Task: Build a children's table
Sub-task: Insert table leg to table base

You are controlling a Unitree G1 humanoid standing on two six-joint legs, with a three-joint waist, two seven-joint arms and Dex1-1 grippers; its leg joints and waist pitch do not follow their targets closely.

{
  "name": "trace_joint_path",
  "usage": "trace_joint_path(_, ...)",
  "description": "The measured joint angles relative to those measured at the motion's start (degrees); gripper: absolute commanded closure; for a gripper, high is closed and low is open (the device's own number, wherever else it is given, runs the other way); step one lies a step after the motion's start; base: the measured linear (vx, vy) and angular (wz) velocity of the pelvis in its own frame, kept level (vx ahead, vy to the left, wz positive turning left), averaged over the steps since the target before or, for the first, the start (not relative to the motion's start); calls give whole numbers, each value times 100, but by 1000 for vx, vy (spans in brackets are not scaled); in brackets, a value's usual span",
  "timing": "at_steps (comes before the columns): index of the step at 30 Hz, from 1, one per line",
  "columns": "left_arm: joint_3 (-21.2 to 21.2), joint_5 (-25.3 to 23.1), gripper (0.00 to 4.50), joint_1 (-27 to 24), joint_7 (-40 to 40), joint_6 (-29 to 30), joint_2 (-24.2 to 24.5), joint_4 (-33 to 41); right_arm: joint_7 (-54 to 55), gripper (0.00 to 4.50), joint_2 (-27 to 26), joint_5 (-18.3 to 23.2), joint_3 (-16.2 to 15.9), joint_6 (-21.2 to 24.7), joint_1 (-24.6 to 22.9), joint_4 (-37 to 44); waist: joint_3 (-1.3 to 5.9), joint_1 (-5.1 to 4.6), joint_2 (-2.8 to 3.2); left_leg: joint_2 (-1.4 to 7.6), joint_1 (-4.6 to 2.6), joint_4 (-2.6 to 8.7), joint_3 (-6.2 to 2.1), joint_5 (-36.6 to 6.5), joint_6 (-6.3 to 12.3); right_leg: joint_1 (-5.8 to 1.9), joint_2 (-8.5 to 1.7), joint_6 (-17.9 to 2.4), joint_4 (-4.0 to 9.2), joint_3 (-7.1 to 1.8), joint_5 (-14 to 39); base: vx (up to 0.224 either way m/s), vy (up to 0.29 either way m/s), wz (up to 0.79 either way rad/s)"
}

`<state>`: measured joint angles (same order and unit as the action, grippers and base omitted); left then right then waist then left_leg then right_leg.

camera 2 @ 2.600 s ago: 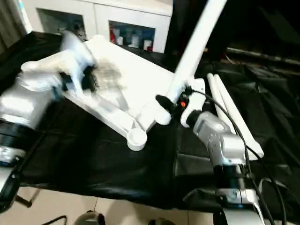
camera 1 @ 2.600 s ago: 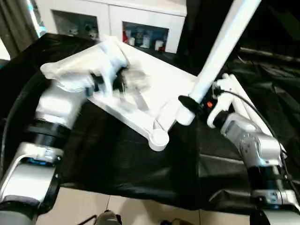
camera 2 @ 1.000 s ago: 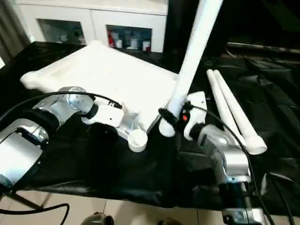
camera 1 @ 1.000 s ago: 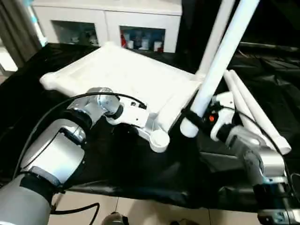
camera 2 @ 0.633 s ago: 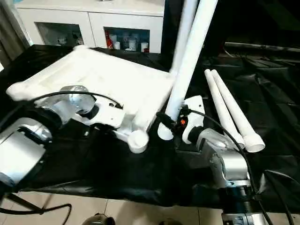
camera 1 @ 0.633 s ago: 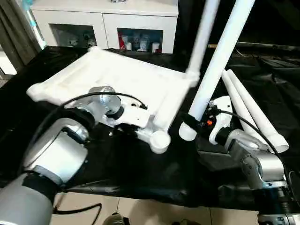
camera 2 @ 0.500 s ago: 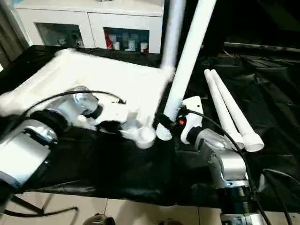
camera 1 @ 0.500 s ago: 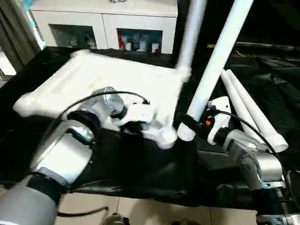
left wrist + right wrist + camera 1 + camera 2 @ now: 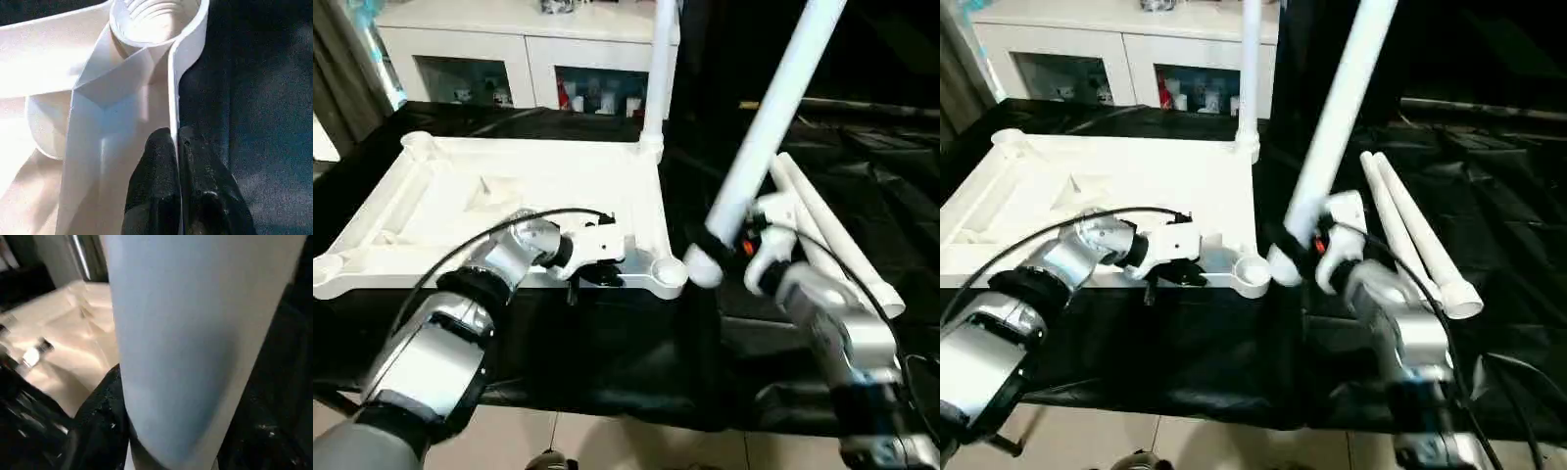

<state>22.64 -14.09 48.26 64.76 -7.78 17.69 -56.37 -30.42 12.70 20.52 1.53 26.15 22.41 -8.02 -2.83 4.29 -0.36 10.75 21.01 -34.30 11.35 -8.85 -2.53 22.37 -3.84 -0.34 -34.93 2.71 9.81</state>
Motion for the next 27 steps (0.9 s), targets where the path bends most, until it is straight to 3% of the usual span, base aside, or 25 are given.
trace_joint_path(6, -274, 336, 450, -507, -104, 693, -172, 711, -122, 261, -29, 141, 31, 7, 286, -196, 42, -34, -90, -54, 3, 13, 1, -20, 32, -5, -61, 19, 6, 10, 12, 0, 0, 0)
trace_joint_path(10, -301, 375, 450, -739, -242, 1107, -167, 1223, -175, 261, -28, 129, 28, -3, 309, -406, 39, -78, -117, -61, 6, 13, 2, -27, 43, -8, -66, 24, 18, 6, 15, 0, 0, 0)
trace_joint_path(12, -304, 359, 450, -788, -270, 1107, -142, 1345, -215, 261, -24, 109, 26, -8, 309, -451, 35, -92, -122, -62, 6, 13, 1, -27, 43, -7, -66, 28, 18, 6, 17, 0, 0, 0)
trace_joint_path(13, -287, 307, 403, -817, -286, 923, -110, 1365, -243, 261, -23, 103, 21, -20, 309, -453, 35, -96, -121, -62, 8, 14, 0, -27, 43, -5, -66, 29, 19, 7, 18, 0, 0, 0)
trace_joint_path(15, -257, 287, 391, -879, -338, 611, -69, 1370, -252, 261, -23, 99, 9, -49, 309, -453, 35, -98, -120, -62, 12, 16, -1, -28, 43, -1, -66, 32, 19, 7, 20, 0, 0, 0)
trace_joint_path(18, -246, 265, 354, -956, -376, 599, -46, 1507, -253, 261, -20, 99, 1, -57, 309, -452, 34, -88, -121, -62, 30, 21, -1, -28, 43, 18, -66, 33, 19, 6, 20, 0, 0, 0)
trace_joint_path(27, -321, 445, 330, -985, -220, 858, -2, 1681, -266, 261, 1, 95, 0, -57, 308, -451, 31, -83, -115, -63, 60, 46, 4, -27, 42, 59, -65, 31, 18, 6, 19, 0, 0, 0)
